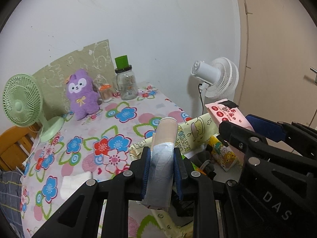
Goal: Organize soft objects
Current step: 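Carry both held items over the box and lower them inside, then open both tools to release the items and withdraw from the box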
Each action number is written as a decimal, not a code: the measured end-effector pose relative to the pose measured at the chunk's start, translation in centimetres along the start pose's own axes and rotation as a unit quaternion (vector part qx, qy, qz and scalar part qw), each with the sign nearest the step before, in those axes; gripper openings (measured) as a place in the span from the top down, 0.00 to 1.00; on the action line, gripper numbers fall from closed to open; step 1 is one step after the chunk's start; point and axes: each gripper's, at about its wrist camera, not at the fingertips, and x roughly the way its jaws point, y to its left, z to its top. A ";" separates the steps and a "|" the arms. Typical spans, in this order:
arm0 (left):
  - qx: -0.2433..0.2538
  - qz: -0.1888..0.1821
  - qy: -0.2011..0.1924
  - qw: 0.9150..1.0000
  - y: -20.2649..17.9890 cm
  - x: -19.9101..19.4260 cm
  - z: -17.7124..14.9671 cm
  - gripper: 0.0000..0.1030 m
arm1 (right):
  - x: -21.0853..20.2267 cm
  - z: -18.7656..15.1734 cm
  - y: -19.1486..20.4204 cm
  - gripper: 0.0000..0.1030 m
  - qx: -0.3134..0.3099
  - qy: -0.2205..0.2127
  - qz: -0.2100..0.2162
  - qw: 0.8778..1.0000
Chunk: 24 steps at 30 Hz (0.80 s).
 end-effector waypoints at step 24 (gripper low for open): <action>0.000 0.003 0.024 1.000 0.1 3.4 -0.4 0.27 | 4.5 -0.6 0.3 0.58 0.006 0.047 0.018 0.999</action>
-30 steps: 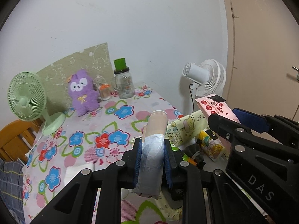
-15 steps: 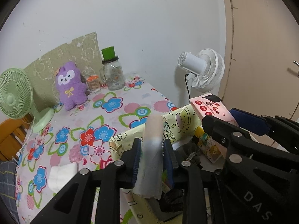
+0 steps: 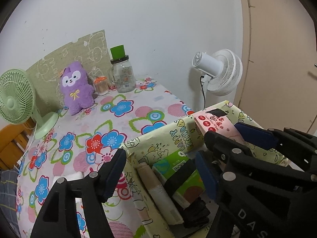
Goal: Organize soft objects
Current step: 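Open both tools to release the items and withdraw from the box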
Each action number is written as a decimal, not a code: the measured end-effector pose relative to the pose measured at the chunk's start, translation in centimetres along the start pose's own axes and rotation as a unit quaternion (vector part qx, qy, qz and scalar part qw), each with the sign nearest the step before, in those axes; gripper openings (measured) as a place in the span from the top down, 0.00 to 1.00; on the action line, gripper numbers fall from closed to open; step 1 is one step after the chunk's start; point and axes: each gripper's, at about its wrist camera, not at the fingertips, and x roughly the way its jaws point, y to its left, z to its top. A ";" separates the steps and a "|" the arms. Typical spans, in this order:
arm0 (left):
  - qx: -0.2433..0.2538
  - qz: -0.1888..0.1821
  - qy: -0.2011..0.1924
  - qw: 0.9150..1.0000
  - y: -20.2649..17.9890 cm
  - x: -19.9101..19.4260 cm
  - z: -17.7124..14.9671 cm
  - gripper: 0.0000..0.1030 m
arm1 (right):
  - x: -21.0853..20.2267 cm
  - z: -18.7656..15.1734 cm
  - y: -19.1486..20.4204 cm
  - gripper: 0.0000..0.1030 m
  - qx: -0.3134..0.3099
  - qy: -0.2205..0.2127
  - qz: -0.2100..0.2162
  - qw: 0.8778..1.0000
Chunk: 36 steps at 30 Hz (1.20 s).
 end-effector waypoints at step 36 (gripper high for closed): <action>-0.031 0.012 -0.041 0.999 5.7 -6.3 -3.7 0.03 | -5.0 -2.2 7.1 0.14 -0.024 -0.064 -0.018 0.997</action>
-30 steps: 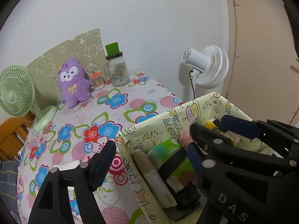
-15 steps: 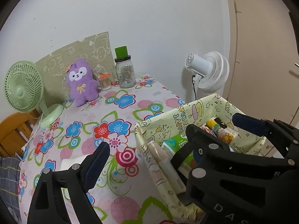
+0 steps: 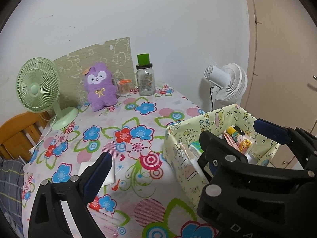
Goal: Organize soft objects
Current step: 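Open both tools to release the items and withdraw from the box, then move the left tool toward the clear plastic bag stack while the right tool approaches the white towel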
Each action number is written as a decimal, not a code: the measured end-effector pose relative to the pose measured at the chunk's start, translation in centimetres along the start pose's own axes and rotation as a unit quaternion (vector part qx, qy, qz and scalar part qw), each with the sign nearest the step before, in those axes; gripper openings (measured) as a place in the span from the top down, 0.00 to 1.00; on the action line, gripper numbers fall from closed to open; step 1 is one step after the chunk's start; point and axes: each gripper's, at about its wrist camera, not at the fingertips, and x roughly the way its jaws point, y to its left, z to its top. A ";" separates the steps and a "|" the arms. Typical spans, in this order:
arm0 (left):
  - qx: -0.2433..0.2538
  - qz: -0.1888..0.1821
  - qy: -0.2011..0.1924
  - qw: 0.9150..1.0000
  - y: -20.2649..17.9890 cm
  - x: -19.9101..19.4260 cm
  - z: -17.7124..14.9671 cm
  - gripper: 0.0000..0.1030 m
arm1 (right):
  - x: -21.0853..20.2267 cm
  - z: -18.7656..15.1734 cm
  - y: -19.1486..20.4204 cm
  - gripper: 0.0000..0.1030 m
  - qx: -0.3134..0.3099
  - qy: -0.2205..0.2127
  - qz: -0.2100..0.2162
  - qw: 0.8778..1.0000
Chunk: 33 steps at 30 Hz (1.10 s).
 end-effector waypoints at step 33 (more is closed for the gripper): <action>-0.023 0.037 -0.038 0.998 5.7 -6.7 -3.2 0.00 | -5.5 -1.6 8.2 0.00 -0.052 -0.050 0.022 0.997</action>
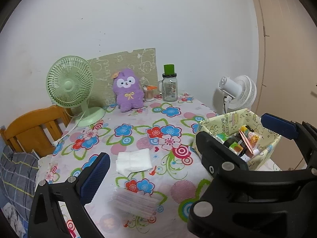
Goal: Organize soft objects
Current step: 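Move the left tool toward the clear plastic bag stack while the right tool approaches the white towel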
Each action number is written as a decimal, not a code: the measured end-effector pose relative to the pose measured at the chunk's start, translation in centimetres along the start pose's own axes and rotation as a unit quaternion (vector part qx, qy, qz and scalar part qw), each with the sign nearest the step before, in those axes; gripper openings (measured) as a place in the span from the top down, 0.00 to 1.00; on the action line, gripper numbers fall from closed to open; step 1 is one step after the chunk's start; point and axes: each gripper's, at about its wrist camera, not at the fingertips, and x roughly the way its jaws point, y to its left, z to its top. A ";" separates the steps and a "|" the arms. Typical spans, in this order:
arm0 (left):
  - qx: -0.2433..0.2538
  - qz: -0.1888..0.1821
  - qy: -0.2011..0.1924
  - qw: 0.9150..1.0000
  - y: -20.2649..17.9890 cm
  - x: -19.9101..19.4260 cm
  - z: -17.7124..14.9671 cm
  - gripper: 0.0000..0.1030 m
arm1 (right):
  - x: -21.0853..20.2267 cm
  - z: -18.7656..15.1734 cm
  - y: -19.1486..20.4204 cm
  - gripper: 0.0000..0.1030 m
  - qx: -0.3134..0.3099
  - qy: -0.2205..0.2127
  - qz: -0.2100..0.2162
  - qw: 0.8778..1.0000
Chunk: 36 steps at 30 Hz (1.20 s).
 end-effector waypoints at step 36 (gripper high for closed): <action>-0.012 0.003 0.041 0.999 5.1 2.3 -4.9 0.00 | 3.3 -3.8 5.8 0.00 -0.030 0.026 0.019 0.999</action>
